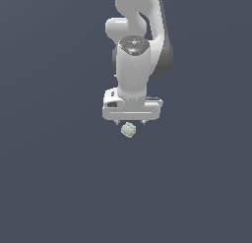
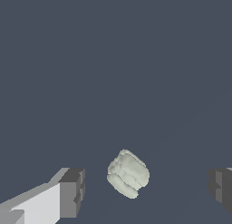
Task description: Pick up the object and move it to a goal position.
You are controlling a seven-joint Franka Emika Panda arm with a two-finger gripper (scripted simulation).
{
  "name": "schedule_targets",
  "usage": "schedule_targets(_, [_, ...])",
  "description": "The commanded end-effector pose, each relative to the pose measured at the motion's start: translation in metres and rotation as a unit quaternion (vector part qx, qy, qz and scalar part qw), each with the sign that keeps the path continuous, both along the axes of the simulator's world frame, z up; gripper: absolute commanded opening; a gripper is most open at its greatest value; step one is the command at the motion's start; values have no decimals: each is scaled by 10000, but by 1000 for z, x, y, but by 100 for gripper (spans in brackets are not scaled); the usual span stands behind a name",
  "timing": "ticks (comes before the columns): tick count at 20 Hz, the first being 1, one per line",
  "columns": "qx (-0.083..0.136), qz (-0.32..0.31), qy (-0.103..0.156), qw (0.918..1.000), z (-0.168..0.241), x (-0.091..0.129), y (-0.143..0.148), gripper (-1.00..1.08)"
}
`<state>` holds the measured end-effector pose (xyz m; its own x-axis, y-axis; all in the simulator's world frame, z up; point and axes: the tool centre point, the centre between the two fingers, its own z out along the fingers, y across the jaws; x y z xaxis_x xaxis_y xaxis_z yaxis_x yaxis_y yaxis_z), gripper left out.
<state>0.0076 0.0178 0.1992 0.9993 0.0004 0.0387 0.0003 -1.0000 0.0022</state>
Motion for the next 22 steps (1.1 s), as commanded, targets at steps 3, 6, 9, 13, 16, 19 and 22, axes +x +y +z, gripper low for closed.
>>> schedule_targets(3, [1,-10,-17,10000,1,1,-2,100])
schedule_targets(6, [3,-47,-97,9999,7,7,-13,100])
schedule_targets(9, [1,-50,-165,9999,13,13,-22,100])
schedule_targets(13, [0,-38,-170,9998,14,13,-22,100])
schedule_targets(16, [5,-87,-159,9998,11,12,-21,100])
schedule_targets(19, [15,-205,-147,9997,6,9,-20,100])
schedule_targets(22, [29,-378,-129,9992,-1,6,-19,100])
